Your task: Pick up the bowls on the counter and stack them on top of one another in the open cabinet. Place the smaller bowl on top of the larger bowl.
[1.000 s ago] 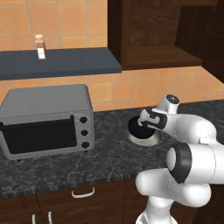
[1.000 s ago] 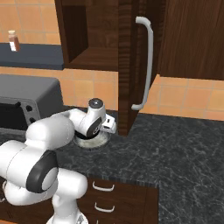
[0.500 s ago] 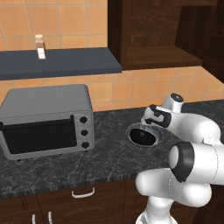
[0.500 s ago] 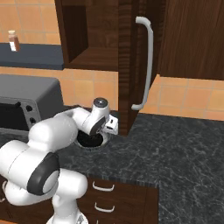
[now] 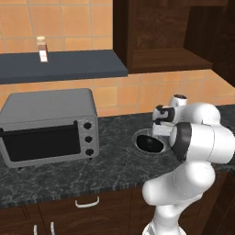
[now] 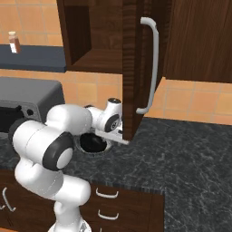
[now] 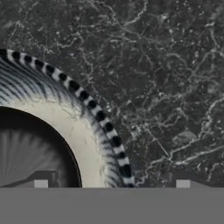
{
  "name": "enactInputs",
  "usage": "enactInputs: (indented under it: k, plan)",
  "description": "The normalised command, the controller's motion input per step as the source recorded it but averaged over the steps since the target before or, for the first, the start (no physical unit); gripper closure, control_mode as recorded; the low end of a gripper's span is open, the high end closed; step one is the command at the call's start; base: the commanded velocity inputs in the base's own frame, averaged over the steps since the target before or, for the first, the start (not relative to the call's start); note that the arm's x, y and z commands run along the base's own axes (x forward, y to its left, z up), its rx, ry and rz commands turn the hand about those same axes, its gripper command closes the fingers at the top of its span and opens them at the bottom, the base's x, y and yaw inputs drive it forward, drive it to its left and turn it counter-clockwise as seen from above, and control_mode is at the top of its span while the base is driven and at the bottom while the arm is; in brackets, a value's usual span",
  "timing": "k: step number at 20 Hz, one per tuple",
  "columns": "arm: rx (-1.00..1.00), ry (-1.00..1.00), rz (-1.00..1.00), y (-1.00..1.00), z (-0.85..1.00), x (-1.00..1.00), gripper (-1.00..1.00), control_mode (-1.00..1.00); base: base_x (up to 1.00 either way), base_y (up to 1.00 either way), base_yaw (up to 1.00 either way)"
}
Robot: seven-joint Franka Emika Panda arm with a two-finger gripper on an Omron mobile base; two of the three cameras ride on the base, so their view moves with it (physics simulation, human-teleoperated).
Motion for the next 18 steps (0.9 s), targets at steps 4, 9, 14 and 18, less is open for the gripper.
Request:
enactInputs:
  k: [4, 9, 14, 18]
  plan:
    - [0.0, 0.06, 0.0, -0.01, -0.62, -0.02, -1.0, -1.0, 0.0, 0.0, 0.0]
    - [0.01, 0.0, 0.0, 0.0, -0.44, 0.0, 1.0, -1.0, 0.0, 0.0, 0.0]
    - [0.0, -0.01, -0.01, 0.0, 0.06, 0.0, 1.0, -1.0, 0.0, 0.0, 0.0]
    - [0.05, -0.12, -0.08, 0.0, 0.71, -0.22, 1.0, -1.0, 0.0, 0.0, 0.0]
